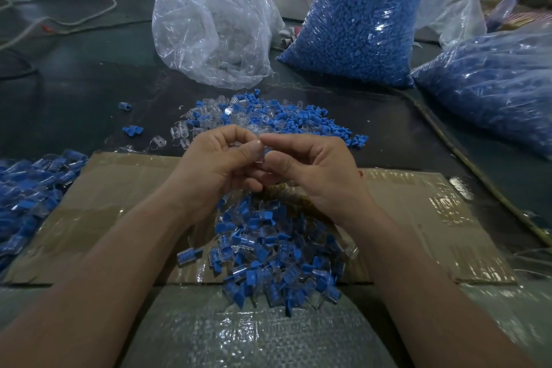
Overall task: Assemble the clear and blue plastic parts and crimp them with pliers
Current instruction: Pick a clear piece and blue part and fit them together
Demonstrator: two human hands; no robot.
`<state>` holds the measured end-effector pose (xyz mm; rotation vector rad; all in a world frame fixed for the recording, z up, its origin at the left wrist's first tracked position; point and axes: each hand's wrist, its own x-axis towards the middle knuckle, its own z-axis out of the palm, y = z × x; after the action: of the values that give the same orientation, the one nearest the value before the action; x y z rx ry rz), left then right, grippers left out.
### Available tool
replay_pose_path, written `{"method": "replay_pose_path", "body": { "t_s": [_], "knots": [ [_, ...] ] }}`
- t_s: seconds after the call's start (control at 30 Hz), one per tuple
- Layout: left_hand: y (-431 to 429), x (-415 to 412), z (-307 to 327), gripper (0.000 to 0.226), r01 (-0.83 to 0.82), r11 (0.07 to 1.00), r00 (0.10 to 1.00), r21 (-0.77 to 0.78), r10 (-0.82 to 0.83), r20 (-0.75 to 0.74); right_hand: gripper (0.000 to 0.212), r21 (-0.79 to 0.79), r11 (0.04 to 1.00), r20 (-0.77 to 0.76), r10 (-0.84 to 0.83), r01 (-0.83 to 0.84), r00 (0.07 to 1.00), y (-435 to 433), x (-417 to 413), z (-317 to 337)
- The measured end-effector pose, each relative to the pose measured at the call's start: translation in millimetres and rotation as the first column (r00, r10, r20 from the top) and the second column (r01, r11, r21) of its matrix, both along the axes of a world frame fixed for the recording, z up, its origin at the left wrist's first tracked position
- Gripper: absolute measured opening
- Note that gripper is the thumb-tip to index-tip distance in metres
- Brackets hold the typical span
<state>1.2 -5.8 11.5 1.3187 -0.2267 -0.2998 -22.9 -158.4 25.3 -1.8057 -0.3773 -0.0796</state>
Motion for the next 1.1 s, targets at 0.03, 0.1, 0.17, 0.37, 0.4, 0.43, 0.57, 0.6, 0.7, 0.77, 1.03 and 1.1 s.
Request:
{"method": "replay_pose_path", "body": {
  "t_s": [0.03, 0.1, 0.17, 0.37, 0.4, 0.43, 0.57, 0.6, 0.7, 0.77, 1.03, 1.1],
  "knots": [
    [0.4, -0.1, -0.4, 0.016, 0.0, 1.0, 1.0, 0.023, 0.0, 0.014, 0.031, -0.001, 1.0, 0.016, -0.006, 0.006, 1.0, -0.2, -0.2, 0.4],
    [1.7, 0.8, -0.7, 0.014, -0.019, 0.999, 0.999, 0.048, 0.017, 0.042, 0.029, -0.009, 1.0, 0.025, -0.023, 0.024, 0.999, -2.2, 0.0, 0.6],
    [4.2, 2.2, 0.0, 0.011, -0.048, 0.999, 0.997, 0.011, 0.048, 0.057, 0.027, -0.016, 0.999, 0.004, -0.045, 0.045, 0.999, -3.7, 1.1, 0.6],
    [2.9, -2.5, 1.0, 0.012, -0.046, 0.991, 0.989, 0.122, 0.028, 0.147, 0.013, -0.042, 0.999, -0.045, -0.022, 0.02, 0.999, -2.5, 3.5, -3.0],
    [2.1, -2.8, 1.1, 0.017, -0.061, 0.987, 0.986, 0.152, 0.037, 0.16, 0.012, -0.041, 0.999, -0.045, -0.024, 0.022, 0.999, -2.3, 4.0, -4.0],
    [1.8, -2.8, 1.4, 0.02, -0.075, 0.982, 0.984, 0.176, 0.044, 0.172, 0.012, -0.042, 0.999, -0.042, -0.026, 0.024, 0.999, -2.4, 4.6, -5.1],
    [3.8, -1.3, 2.2, 0.014, -0.087, 0.986, 0.99, 0.141, 0.07, 0.125, 0.023, -0.059, 0.998, 0.021, 0.011, -0.009, 1.0, -2.5, 4.5, -6.1],
    [4.1, -0.8, 2.2, 0.013, -0.085, 0.988, 0.992, 0.129, 0.072, 0.107, 0.028, -0.06, 0.998, 0.043, 0.017, -0.015, 0.999, -2.8, 4.1, -6.3],
    [3.5, 0.6, 1.3, 0.01, -0.08, 0.988, 0.995, 0.128, 0.072, 0.071, 0.034, -0.081, 0.997, 0.114, 0.0, 0.009, 0.993, -3.9, 4.1, -8.0],
    [2.9, -0.2, 1.7, 0.007, -0.067, 0.989, 0.996, 0.131, 0.06, 0.061, 0.034, -0.119, 0.992, 0.164, -0.018, 0.038, 0.986, -3.2, 3.8, -8.8],
    [1.9, -0.6, 2.8, 0.007, -0.038, 0.996, 0.999, 0.082, 0.036, 0.028, 0.027, -0.145, 0.986, 0.222, -0.049, 0.083, 0.974, -4.3, 3.7, -10.5],
    [1.9, -0.1, 2.6, 0.008, -0.031, 0.996, 0.999, 0.088, 0.029, 0.019, 0.023, -0.164, 0.983, 0.252, -0.043, 0.086, 0.967, -5.6, 4.0, -10.7]
  ]
}}
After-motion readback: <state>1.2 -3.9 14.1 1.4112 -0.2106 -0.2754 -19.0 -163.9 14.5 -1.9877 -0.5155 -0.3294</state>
